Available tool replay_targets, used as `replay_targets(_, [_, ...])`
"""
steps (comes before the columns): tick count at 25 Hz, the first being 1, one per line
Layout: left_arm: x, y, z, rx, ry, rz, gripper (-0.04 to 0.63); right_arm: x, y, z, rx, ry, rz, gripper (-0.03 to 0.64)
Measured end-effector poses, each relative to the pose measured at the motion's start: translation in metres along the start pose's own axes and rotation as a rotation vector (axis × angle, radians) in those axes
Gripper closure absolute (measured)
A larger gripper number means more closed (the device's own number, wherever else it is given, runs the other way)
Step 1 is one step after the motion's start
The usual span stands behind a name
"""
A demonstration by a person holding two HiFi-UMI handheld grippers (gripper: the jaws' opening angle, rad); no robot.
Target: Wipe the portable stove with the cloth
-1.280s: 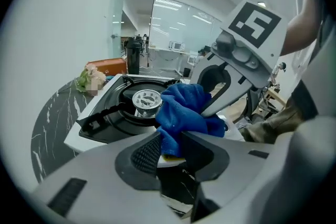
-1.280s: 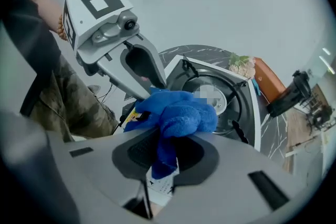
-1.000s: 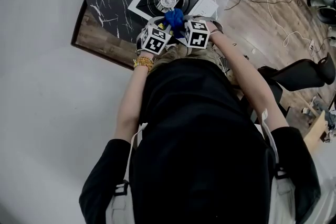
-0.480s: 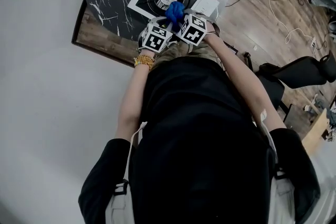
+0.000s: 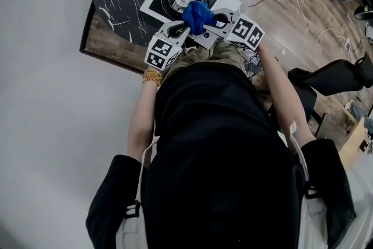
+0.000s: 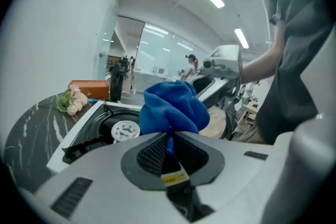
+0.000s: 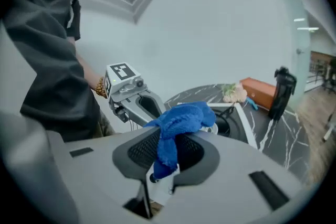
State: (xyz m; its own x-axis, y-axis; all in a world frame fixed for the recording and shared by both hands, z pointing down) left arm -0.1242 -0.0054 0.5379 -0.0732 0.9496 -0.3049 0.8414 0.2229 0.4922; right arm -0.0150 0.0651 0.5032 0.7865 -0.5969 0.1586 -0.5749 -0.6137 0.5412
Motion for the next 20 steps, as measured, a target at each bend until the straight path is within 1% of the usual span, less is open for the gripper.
replay_targets(1, [0.008, -0.006, 0.011, 0.061, 0.001, -0.063, 0.555, -0.006, -0.009, 0.009, 0.04, -0.023, -0.007, 0.558])
replay_targets(2, [0.017, -0.012, 0.023, 0.11, 0.028, -0.113, 0.53, -0.011, -0.014, 0.017, 0.077, -0.025, 0.001, 0.558])
replay_targets(3, [0.024, -0.015, 0.035, 0.136, 0.083, -0.137, 0.522, -0.015, -0.018, 0.025, 0.119, -0.003, 0.012, 0.558])
replay_targets(4, [0.029, -0.017, 0.045, 0.136, 0.159, -0.136, 0.522, -0.014, -0.022, 0.032, 0.164, 0.042, 0.013, 0.557])
replay_targets(6, [0.032, -0.015, 0.062, 0.102, 0.308, -0.099, 0.522, -0.003, -0.026, 0.039, 0.249, 0.18, -0.017, 0.526])
replay_targets(8, [0.028, -0.01, 0.073, 0.059, 0.426, -0.046, 0.522, 0.01, -0.025, 0.04, 0.289, 0.324, -0.057, 0.505])
replay_targets(10, [0.025, -0.004, 0.075, -0.001, 0.544, 0.006, 0.522, 0.018, -0.019, 0.037, 0.252, 0.4, -0.1, 0.495])
replay_targets(12, [0.023, 0.004, 0.072, -0.06, 0.628, 0.054, 0.52, 0.021, -0.013, 0.034, 0.184, 0.431, -0.148, 0.492])
replay_targets(14, [0.024, 0.009, 0.067, -0.098, 0.66, 0.098, 0.52, 0.024, -0.008, 0.029, 0.122, 0.484, -0.182, 0.47])
replay_targets(15, [0.025, 0.011, 0.064, -0.109, 0.663, 0.118, 0.517, 0.025, -0.006, 0.026, 0.098, 0.521, -0.191, 0.441])
replay_targets(16, [0.027, 0.013, 0.061, -0.112, 0.658, 0.134, 0.514, 0.025, -0.004, 0.023, 0.084, 0.556, -0.194, 0.426])
replay_targets(17, [0.028, 0.015, 0.06, -0.106, 0.644, 0.146, 0.509, 0.024, -0.003, 0.021, 0.085, 0.58, -0.191, 0.426])
replay_targets(19, [0.031, 0.017, 0.057, -0.08, 0.606, 0.151, 0.5, 0.02, -0.003, 0.018, 0.121, 0.598, -0.171, 0.465])
replay_targets(20, [0.033, 0.018, 0.055, -0.071, 0.593, 0.139, 0.496, 0.018, -0.003, 0.016, 0.133, 0.594, -0.163, 0.483])
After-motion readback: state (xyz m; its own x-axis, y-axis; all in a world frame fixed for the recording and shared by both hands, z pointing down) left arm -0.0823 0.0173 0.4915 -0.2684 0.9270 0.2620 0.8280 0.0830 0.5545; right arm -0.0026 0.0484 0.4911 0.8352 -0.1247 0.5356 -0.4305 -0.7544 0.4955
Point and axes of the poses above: the fingertips, and each gripper's own axes: y forward along the fingers, x to its right, z out of its top, the point moved 6 cm from there along -y, backward along the fingers, and after that the axes turned 4 degrees about -y, right-handed, at the moved point
